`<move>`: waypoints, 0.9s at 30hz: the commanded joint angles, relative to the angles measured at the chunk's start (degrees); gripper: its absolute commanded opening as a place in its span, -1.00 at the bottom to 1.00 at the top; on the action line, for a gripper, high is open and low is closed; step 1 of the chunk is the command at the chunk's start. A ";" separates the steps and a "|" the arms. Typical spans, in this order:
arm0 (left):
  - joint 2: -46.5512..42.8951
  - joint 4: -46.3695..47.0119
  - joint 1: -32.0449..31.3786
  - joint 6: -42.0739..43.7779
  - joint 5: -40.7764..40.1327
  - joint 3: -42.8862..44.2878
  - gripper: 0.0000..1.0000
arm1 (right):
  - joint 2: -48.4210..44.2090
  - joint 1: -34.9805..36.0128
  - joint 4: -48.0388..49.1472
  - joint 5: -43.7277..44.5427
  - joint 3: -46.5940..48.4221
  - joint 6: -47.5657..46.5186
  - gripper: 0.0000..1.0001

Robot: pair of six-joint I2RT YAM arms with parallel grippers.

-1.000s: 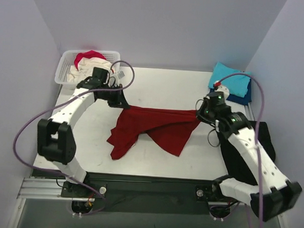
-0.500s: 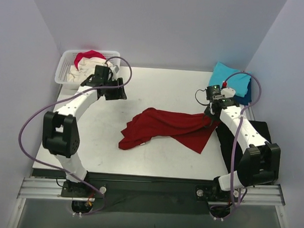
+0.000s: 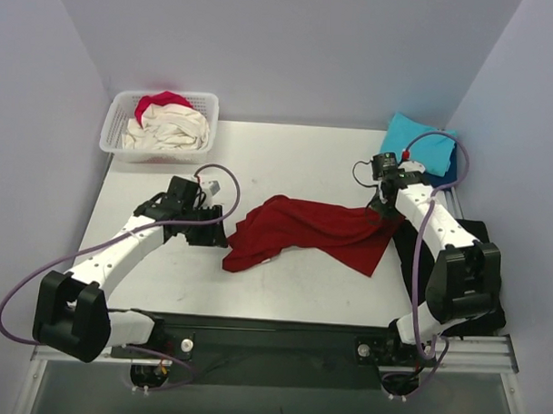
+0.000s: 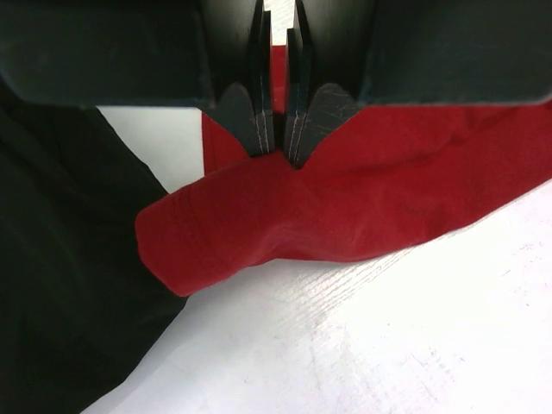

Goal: Fold and stack the t-shirts
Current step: Flatten out the tshirt

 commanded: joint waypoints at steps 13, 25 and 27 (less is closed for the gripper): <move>-1.97 10.29 -0.38 -9.70 4.28 -10.41 0.19 | 1.23 -0.13 -2.22 -3.82 -0.23 2.13 -1.00; 6.02 16.46 -0.47 -11.03 2.16 -9.45 0.12 | -0.35 -0.13 -2.22 -3.47 -0.14 2.48 -1.00; 6.56 16.11 -0.64 -11.03 2.08 -10.06 0.12 | -0.44 -0.04 -2.22 -3.64 -0.14 2.57 -1.00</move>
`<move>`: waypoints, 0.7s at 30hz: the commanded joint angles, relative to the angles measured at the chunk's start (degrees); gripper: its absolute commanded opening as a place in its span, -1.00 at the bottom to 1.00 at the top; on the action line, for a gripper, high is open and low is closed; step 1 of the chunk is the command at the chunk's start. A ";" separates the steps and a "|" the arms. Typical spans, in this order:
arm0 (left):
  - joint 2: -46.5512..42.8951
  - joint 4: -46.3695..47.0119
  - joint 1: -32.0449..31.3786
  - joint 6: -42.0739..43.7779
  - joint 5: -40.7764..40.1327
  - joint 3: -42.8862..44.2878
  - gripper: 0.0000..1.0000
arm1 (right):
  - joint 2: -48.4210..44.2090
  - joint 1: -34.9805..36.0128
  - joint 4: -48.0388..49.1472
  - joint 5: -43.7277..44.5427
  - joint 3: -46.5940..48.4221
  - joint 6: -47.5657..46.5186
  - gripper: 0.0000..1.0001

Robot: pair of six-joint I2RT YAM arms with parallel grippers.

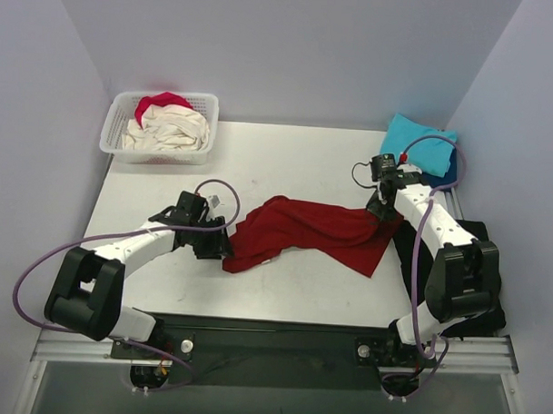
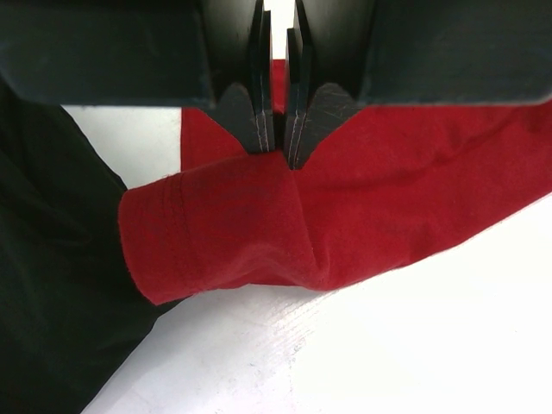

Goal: Fold and stack the t-shirts
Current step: Flatten out the tshirt

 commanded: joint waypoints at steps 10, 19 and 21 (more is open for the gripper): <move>0.56 5.01 -0.71 -1.29 4.65 -1.33 -0.32 | -1.73 -0.22 -2.24 1.45 -1.08 1.59 -1.00; -1.71 4.05 -2.12 -1.90 6.15 -1.86 -0.67 | -2.08 -0.22 -2.59 1.45 -1.00 1.85 -1.00; -2.59 2.83 -2.12 -1.47 5.63 -0.98 -0.87 | -2.26 -0.22 -2.77 1.54 -1.09 1.85 -1.00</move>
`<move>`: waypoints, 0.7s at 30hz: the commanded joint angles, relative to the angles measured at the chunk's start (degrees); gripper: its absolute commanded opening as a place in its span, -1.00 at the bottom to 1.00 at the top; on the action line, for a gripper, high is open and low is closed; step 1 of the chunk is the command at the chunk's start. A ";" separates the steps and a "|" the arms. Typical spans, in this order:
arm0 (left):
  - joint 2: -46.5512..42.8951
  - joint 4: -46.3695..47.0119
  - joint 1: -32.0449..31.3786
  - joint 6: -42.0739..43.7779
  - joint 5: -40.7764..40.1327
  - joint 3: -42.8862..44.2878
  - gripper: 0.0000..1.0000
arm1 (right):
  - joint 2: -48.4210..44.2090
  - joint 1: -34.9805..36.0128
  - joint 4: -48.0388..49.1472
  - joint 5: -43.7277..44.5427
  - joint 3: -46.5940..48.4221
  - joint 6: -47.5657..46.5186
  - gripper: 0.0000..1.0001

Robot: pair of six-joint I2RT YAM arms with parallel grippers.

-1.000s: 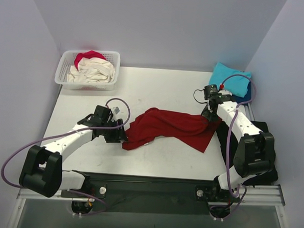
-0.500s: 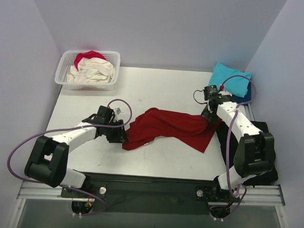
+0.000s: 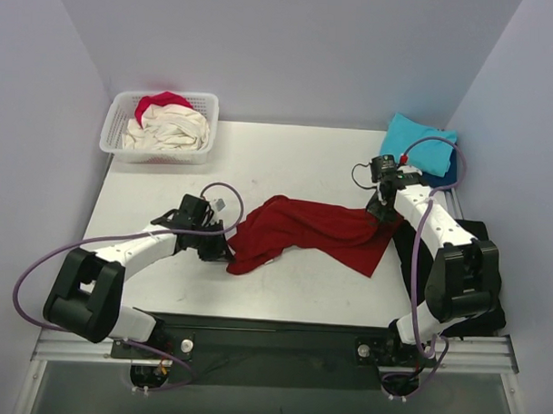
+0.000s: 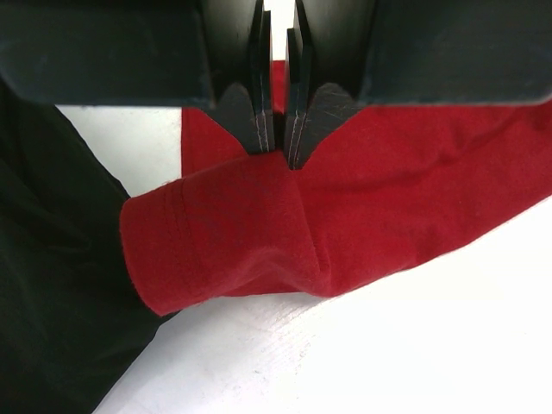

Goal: Fold and stack the t-shirts
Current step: Flatten out the tshirt

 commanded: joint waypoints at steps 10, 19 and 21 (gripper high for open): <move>-8.22 -15.37 1.29 7.50 -11.80 19.80 -1.00 | -8.83 -0.22 -5.59 4.61 2.24 -2.29 -1.00; -8.13 -23.73 9.03 15.32 -21.22 42.06 -1.00 | -18.42 -0.92 -10.16 6.55 12.34 -9.23 -1.00; -7.69 -23.82 10.44 16.91 -22.36 45.58 -1.00 | -19.66 -0.92 -10.96 6.20 15.16 -9.94 -1.00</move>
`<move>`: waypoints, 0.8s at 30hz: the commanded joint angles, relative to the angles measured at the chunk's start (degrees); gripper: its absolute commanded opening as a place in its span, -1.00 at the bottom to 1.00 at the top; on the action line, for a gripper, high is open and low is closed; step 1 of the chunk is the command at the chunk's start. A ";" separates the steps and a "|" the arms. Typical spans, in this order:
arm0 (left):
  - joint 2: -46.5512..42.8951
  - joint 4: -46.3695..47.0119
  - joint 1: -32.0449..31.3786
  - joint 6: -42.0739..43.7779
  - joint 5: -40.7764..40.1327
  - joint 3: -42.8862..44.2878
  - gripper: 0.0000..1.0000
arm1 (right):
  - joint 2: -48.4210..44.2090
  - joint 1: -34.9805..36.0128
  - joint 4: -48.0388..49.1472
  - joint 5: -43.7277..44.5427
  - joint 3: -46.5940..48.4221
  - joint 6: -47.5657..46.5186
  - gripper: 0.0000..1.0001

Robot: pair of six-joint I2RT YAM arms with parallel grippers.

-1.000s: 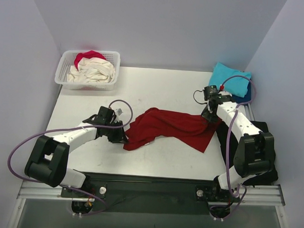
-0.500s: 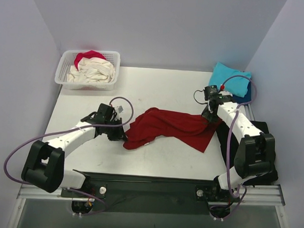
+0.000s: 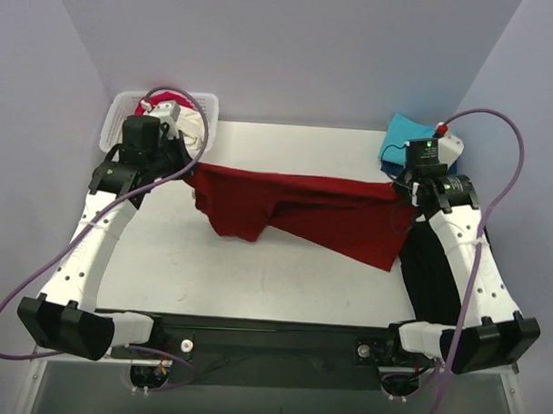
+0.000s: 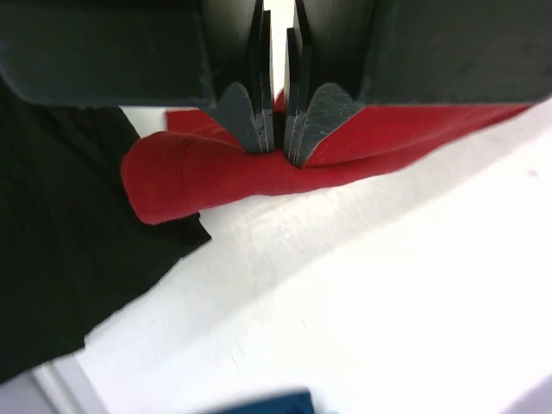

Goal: Fold and stack the t-shirts
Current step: Flatten out the tshirt

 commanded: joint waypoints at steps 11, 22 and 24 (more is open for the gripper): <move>-5.83 -2.38 5.50 8.15 -10.75 14.90 -1.00 | -15.30 0.09 -3.66 -4.35 7.27 -8.81 -1.00; -12.43 -5.54 5.50 9.20 -6.19 24.76 -1.00 | -29.01 4.92 -4.62 -10.42 4.46 -8.74 -1.00; -14.01 -8.52 5.06 9.90 -8.53 26.25 -1.00 | -30.51 5.01 -5.07 -11.12 5.16 -7.15 -1.00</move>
